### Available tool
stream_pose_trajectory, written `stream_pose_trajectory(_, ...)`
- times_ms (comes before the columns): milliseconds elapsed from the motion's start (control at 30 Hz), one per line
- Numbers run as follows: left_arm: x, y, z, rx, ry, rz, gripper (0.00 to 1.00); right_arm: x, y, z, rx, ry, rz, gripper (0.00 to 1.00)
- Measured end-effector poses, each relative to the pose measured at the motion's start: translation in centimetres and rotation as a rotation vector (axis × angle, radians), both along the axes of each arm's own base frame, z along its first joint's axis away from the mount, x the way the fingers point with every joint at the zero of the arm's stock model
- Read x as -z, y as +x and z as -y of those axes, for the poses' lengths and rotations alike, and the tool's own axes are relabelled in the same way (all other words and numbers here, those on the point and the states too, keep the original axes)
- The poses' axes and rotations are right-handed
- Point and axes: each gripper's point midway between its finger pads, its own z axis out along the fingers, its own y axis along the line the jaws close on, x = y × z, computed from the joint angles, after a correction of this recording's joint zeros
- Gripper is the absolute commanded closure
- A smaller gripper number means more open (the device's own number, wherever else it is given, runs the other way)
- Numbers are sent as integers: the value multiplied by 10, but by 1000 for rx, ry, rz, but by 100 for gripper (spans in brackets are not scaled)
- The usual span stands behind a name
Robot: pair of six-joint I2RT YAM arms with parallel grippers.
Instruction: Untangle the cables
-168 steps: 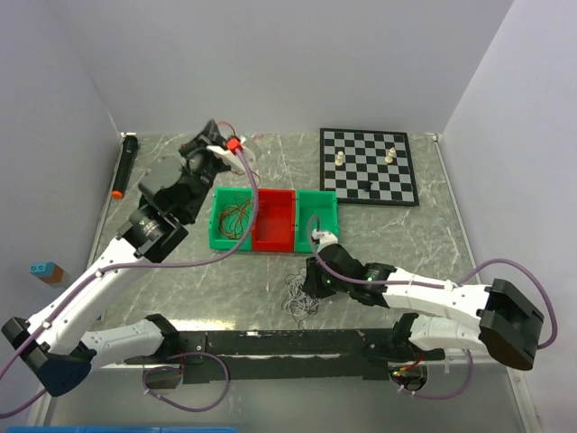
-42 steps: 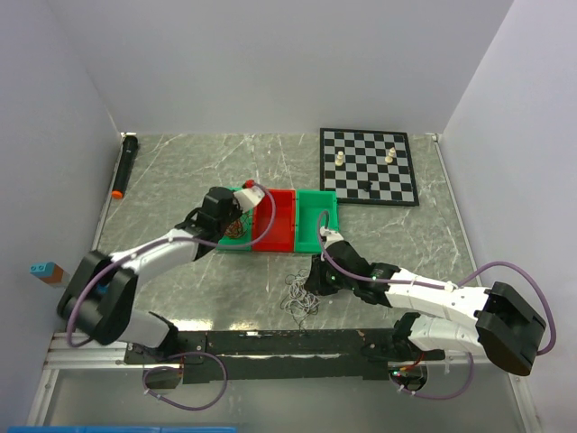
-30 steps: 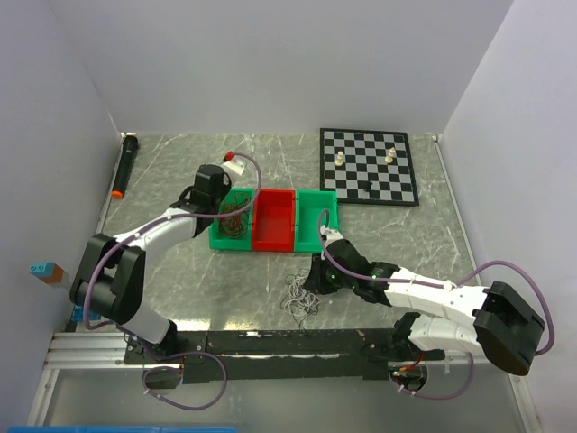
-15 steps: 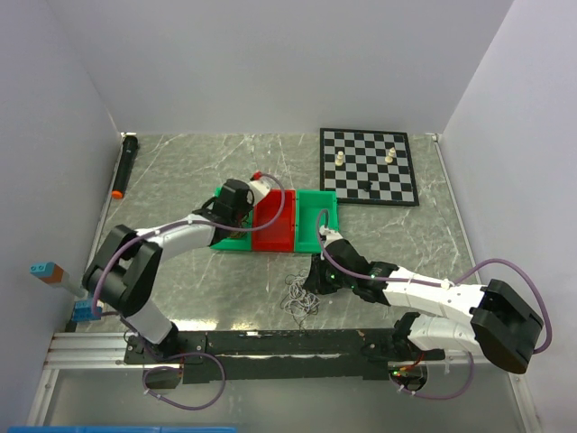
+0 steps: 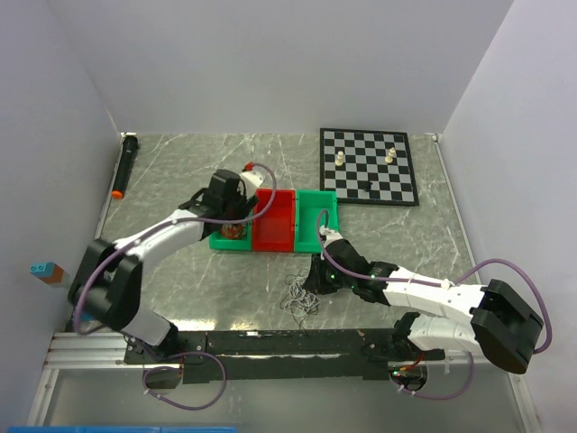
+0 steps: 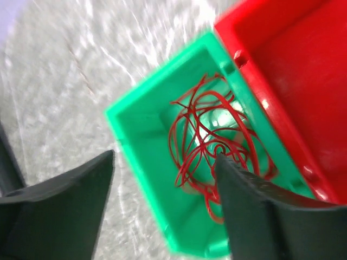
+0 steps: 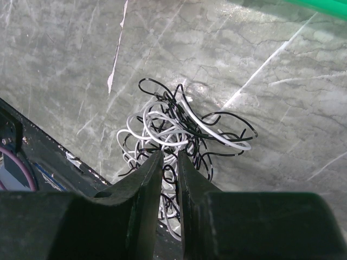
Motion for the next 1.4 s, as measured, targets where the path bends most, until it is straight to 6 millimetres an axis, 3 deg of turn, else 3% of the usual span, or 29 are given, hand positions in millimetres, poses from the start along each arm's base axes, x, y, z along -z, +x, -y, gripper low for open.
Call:
stream_pose_trajectory(67, -29, -4, 4, 20, -42, 26, 9, 0, 0, 0, -2, -1, 2, 76)
stream_pose_trajectory(267, -123, -20, 22, 138, -186, 124, 10, -12, 0, -1, -25, 19, 39, 75)
stream_pose_trajectory(333, -149, -37, 36, 238, -261, 146, 10, -27, 2, -4, -46, 53, 76, 75)
stream_pose_trajectory(433, -165, -75, 61, 416, -342, 142, 10, -58, 5, -14, -85, 122, 145, 76)
stream_pose_trajectory(500, -157, -107, 85, 557, -379, 95, 11, -83, 9, -23, -112, 173, 198, 78)
stream_pose_trajectory(567, -136, -133, 105, 664, -398, 15, 11, -99, 12, -30, -131, 206, 230, 77)
stream_pose_trajectory(700, -81, -167, 125, 767, -397, -182, 10, -104, 15, -28, -122, 196, 246, 42)
stream_pose_trajectory(767, -57, -178, 129, 781, -392, -262, 9, -97, 15, -17, -88, 164, 239, 35)
stream_pose_trajectory(833, -38, -186, 134, 789, -385, -319, 9, -88, 12, -3, -48, 144, 234, 35)
stream_pose_trajectory(1000, -20, -194, 159, 830, -400, -355, 10, -62, 3, 31, 53, 97, 198, 37)
stream_pose_trajectory(1200, 0, -206, 189, 891, -402, -378, 15, -42, 5, 47, 124, 58, 152, 42)
stream_pose_trajectory(1400, 27, -203, 194, 874, -352, -404, 19, -34, 13, 58, 181, 63, 137, 46)
